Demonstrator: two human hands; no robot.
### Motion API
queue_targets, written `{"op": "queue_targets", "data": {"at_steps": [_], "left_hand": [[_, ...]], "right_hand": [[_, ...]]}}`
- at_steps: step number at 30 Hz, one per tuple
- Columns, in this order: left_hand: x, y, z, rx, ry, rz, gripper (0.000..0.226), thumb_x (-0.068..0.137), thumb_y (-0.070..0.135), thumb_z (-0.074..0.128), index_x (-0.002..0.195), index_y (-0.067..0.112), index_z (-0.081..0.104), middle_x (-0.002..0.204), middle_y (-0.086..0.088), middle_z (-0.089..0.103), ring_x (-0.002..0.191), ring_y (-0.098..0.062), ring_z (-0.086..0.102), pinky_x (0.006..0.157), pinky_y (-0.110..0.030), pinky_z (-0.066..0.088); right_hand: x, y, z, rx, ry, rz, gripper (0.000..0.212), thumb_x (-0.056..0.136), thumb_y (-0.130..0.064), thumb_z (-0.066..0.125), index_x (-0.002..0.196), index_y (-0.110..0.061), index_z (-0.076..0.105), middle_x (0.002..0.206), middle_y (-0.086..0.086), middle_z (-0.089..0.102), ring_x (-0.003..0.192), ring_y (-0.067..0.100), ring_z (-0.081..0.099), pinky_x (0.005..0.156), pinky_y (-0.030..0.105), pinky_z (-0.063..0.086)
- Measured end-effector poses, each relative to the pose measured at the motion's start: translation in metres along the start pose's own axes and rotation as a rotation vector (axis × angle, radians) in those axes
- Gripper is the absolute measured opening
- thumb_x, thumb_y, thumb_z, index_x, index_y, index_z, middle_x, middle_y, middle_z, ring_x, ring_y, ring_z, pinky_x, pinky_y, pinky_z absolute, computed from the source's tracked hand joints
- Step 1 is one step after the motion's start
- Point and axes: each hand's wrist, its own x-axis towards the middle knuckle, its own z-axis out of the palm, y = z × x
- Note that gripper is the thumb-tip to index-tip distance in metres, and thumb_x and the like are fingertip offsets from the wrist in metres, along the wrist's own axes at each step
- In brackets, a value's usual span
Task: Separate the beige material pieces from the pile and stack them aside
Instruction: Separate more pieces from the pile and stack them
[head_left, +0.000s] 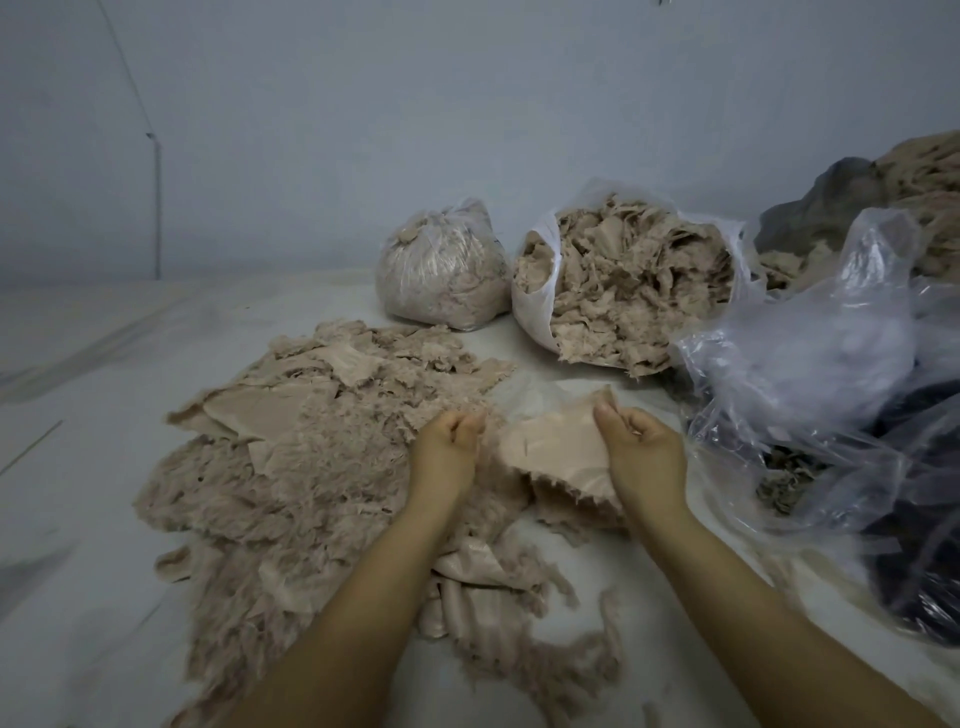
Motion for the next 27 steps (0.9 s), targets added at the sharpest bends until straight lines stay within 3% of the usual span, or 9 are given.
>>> {"op": "queue_targets", "data": {"at_steps": [2, 5, 8, 10, 14, 18, 23, 25, 27], "left_hand": [[0.006, 0.0, 0.002, 0.037, -0.014, 0.016, 0.036, 0.098, 0.022, 0.048, 0.064, 0.011, 0.053, 0.048, 0.007, 0.044, 0.037, -0.002, 0.035, 0.041, -0.018, 0.032], [0.004, -0.007, 0.006, 0.124, -0.174, 0.047, 0.03, 0.098, 0.02, 0.047, 0.076, 0.004, 0.058, 0.06, 0.0, 0.054, 0.055, -0.014, 0.05, 0.058, -0.033, 0.043], [-0.001, -0.021, 0.002, 0.271, -0.278, 0.145, 0.021, 0.095, 0.017, 0.051, 0.077, 0.013, 0.062, 0.068, 0.004, 0.06, 0.064, -0.014, 0.057, 0.069, -0.035, 0.048], [-0.003, -0.029, -0.004, 0.352, -0.309, 0.199, 0.012, 0.093, 0.018, 0.056, 0.087, 0.017, 0.066, 0.075, 0.012, 0.062, 0.073, -0.007, 0.059, 0.074, -0.026, 0.047], [-0.004, -0.041, -0.018, 0.435, -0.432, 0.252, 0.009, 0.091, 0.021, 0.061, 0.097, 0.019, 0.068, 0.092, 0.008, 0.064, 0.086, -0.005, 0.059, 0.078, -0.018, 0.046], [-0.004, -0.053, -0.024, 0.516, -0.501, 0.242, 0.011, 0.091, 0.02, 0.06, 0.097, 0.015, 0.068, 0.094, 0.002, 0.061, 0.087, -0.009, 0.056, 0.075, -0.012, 0.041], [-0.003, -0.061, -0.021, 0.495, -0.505, 0.256, 0.011, 0.092, 0.016, 0.057, 0.093, 0.013, 0.068, 0.09, 0.003, 0.059, 0.085, -0.01, 0.054, 0.076, -0.019, 0.042], [-0.003, -0.058, -0.023, 0.395, -0.358, 0.283, 0.01, 0.091, 0.012, 0.059, 0.091, 0.016, 0.069, 0.087, 0.006, 0.062, 0.081, -0.002, 0.056, 0.073, -0.013, 0.043], [0.002, -0.053, -0.027, 0.362, -0.036, 0.3, 0.01, 0.089, 0.012, 0.061, 0.095, 0.019, 0.066, 0.091, 0.008, 0.058, 0.084, -0.002, 0.055, 0.073, -0.008, 0.042]], "right_hand": [[0.016, 0.002, -0.007, -0.118, -0.023, 0.027, 0.043, 0.092, -0.042, 0.056, 0.072, -0.004, 0.06, 0.066, 0.008, 0.055, 0.064, 0.021, 0.049, 0.059, 0.03, 0.037], [0.026, 0.009, -0.019, -0.512, -0.042, 0.029, 0.041, 0.095, -0.047, 0.048, 0.116, -0.016, 0.062, 0.108, 0.008, 0.064, 0.102, 0.025, 0.058, 0.086, 0.036, 0.047], [0.009, 0.023, -0.024, -0.721, -0.045, -0.304, 0.041, 0.093, -0.033, 0.055, 0.131, -0.018, 0.052, 0.125, 0.012, 0.051, 0.118, 0.031, 0.045, 0.097, 0.041, 0.036], [-0.011, 0.039, -0.019, -0.837, -0.216, -0.482, 0.042, 0.091, -0.034, 0.059, 0.132, -0.025, 0.053, 0.132, 0.008, 0.047, 0.126, 0.029, 0.038, 0.104, 0.041, 0.026], [-0.012, 0.074, -0.013, -1.148, -0.392, -0.415, 0.041, 0.099, -0.04, 0.038, 0.14, -0.038, 0.037, 0.151, -0.008, 0.026, 0.142, 0.017, 0.015, 0.114, 0.038, 0.009], [0.019, 0.081, -0.02, -1.12, -0.304, -0.364, 0.038, 0.098, -0.03, 0.044, 0.136, -0.028, 0.048, 0.144, -0.003, 0.041, 0.134, 0.025, 0.03, 0.108, 0.037, 0.019], [0.055, 0.072, -0.027, -1.085, -0.342, -0.33, 0.039, 0.095, -0.026, 0.052, 0.134, -0.021, 0.053, 0.142, 0.003, 0.046, 0.133, 0.023, 0.035, 0.113, 0.037, 0.018], [0.053, 0.061, -0.02, -0.979, -0.31, -0.343, 0.039, 0.093, -0.025, 0.057, 0.131, -0.019, 0.055, 0.139, 0.004, 0.047, 0.133, 0.025, 0.035, 0.114, 0.038, 0.016], [0.038, 0.047, -0.006, -0.768, -0.259, -0.4, 0.032, 0.091, -0.02, 0.06, 0.123, -0.014, 0.06, 0.129, 0.008, 0.052, 0.126, 0.028, 0.041, 0.11, 0.039, 0.023]]}}
